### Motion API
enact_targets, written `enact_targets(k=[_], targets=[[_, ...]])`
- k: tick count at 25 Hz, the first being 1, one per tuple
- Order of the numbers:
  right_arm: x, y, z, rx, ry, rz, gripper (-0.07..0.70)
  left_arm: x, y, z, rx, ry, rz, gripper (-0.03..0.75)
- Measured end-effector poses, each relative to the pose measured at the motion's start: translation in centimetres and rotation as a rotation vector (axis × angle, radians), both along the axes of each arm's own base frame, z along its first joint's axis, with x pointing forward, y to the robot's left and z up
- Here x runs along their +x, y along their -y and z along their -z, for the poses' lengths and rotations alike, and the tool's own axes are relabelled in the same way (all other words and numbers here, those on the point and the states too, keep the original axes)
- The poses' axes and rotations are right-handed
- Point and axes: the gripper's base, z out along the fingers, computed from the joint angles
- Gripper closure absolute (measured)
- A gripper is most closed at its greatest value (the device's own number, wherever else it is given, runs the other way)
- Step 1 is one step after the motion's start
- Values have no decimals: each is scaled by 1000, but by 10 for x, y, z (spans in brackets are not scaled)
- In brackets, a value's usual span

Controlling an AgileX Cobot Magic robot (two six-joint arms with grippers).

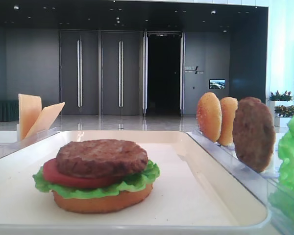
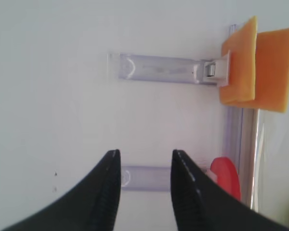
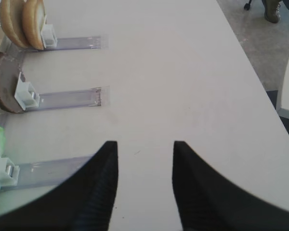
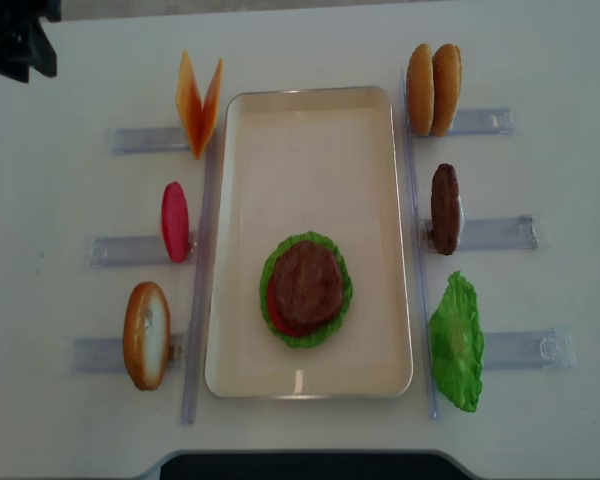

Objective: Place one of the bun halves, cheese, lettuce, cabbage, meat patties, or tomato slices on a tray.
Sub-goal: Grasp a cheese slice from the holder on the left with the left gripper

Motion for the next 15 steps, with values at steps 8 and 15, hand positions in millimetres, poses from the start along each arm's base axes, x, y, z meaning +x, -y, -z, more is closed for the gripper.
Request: enact_targets(k=[8,15], targets=[[0,0,0,0,0,0,338,55,-3,11,-7,-25,1,419],[0,0,0,0,0,0,338,78,-3,23,-23,-48,0,390]])
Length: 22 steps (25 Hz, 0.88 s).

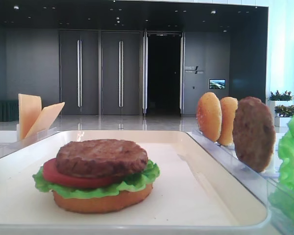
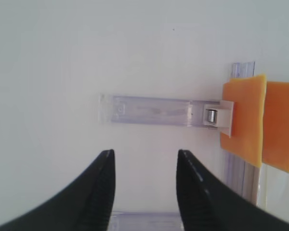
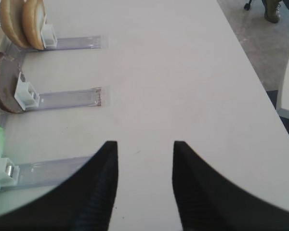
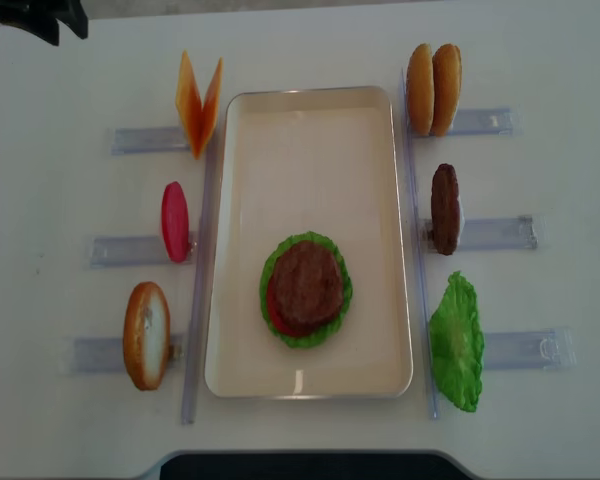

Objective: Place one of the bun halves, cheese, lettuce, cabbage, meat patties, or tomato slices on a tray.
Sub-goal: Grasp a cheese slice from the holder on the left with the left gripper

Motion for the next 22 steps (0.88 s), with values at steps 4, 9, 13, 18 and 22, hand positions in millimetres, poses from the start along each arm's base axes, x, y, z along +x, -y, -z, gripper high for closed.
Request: enact_targets(k=[4,9,13,18,22], targets=[[0,0,0,0,0,0,338,5,2,5,1,-11,2,388],[0,0,0,0,0,0,338,7,35,7,35,-18,56,377],[0,0,0,0,0,0,338,7,74,13,17,-31,115,324],[0,0,0,1,-1,-1,338,4,127,29,4,-67,204,287],[0,0,0,0,-1,-1,338,1,151,37,6,-71,244,284]])
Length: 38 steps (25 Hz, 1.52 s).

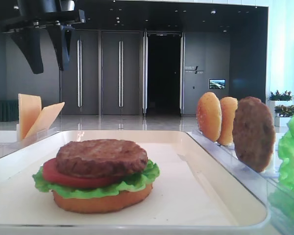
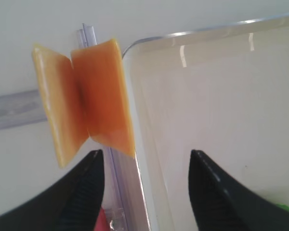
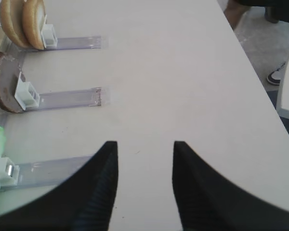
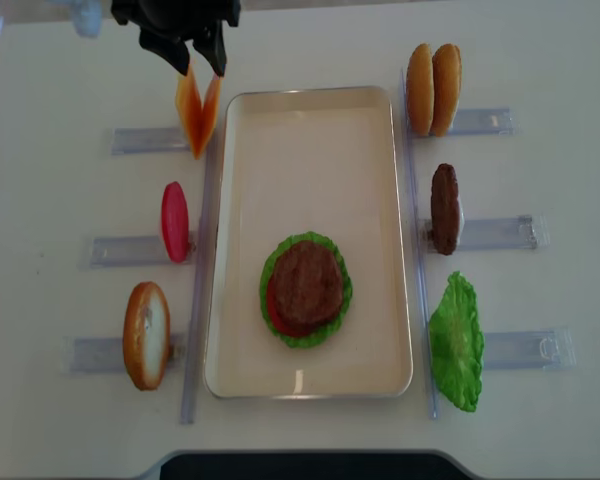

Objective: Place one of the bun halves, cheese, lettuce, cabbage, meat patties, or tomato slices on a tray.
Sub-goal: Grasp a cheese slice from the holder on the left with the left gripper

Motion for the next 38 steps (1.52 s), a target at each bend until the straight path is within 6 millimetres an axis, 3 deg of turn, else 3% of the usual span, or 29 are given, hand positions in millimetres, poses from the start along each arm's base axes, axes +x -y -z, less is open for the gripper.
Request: enact_targets(k=[10,38], targets=[[0,0,0,-1,0,-1,338,7,0,5,20,43,-27,284],[0,0,0,-1,0,-1,338,31,4,75,103,-43,-21,284]])
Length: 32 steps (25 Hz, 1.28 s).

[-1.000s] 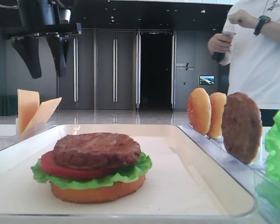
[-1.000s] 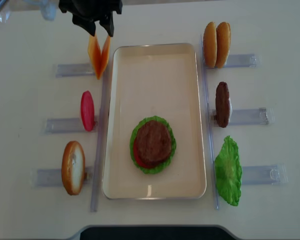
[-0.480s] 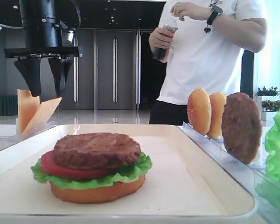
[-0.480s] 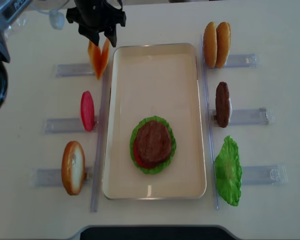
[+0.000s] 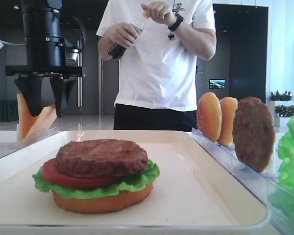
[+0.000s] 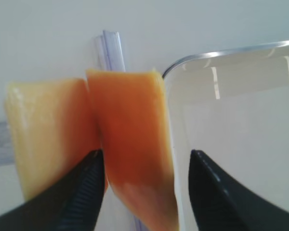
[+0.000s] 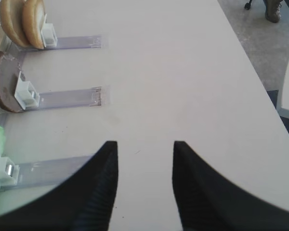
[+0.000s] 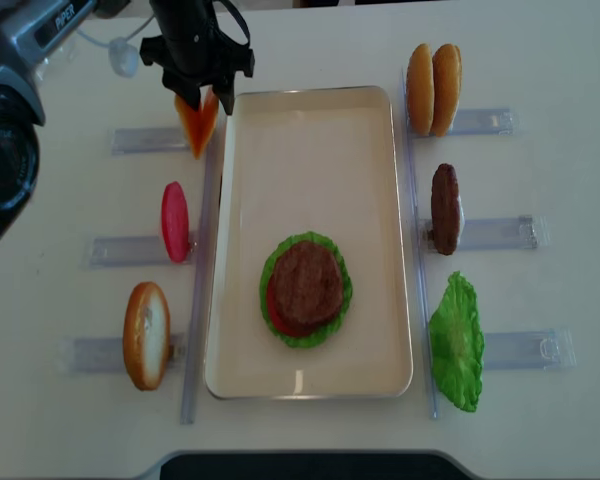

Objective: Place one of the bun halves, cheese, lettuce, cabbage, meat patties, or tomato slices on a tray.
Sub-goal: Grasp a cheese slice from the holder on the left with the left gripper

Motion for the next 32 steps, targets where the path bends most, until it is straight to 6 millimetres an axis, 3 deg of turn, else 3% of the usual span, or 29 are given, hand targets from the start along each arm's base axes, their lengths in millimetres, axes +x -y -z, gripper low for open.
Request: enact_targets(k=[23,27,32], targets=[[0,0,0,0,0,0,338,1,-2,4,28,-3,6,290],[0,0,0,0,0,0,338,0,-3,4,35,-12,5,358],[0,0,0,0,0,0,338,-1,-5,4,60,-28,7,529]])
